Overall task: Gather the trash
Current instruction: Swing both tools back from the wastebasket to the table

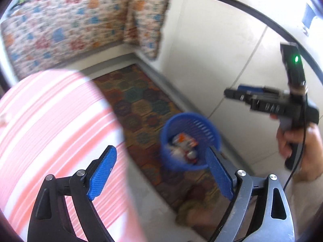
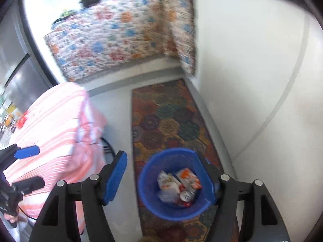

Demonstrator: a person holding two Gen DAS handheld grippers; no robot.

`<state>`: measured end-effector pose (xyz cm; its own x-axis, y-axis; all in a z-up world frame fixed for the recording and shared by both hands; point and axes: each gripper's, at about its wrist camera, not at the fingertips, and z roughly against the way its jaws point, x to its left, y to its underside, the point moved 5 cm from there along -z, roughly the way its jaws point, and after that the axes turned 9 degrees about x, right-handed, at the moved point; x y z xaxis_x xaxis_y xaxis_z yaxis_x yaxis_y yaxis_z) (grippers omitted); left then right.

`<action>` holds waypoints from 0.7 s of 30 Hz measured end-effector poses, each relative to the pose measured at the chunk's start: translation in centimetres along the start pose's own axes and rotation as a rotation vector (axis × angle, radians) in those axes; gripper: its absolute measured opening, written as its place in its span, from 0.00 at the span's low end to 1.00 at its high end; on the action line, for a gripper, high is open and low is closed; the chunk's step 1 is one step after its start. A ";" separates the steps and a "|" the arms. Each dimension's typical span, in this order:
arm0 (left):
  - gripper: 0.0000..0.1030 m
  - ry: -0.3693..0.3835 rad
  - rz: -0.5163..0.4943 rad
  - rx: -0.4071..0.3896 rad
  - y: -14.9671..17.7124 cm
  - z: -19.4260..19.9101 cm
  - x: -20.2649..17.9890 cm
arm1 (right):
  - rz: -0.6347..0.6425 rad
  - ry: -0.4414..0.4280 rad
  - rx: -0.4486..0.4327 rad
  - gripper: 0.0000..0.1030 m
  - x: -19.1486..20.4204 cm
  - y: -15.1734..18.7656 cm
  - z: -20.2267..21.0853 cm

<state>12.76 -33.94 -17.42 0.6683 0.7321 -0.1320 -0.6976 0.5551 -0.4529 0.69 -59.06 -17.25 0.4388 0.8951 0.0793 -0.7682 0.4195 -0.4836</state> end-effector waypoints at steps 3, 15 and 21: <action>0.88 -0.085 0.057 -0.005 3.7 2.4 5.5 | 0.076 -0.050 0.006 0.69 6.3 -0.1 -0.5; 0.88 -0.335 0.397 -0.013 14.2 5.2 29.9 | 0.362 -0.272 0.137 0.69 34.5 4.0 -8.5; 0.89 -0.364 0.527 -0.035 16.2 5.5 36.8 | 0.476 -0.207 0.103 0.69 41.8 3.8 -11.4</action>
<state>24.69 4.16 -24.77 0.1038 0.9938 -0.0398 -0.8958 0.0760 -0.4380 21.45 -21.76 -25.71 -0.0632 0.9969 0.0472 -0.9066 -0.0376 -0.4203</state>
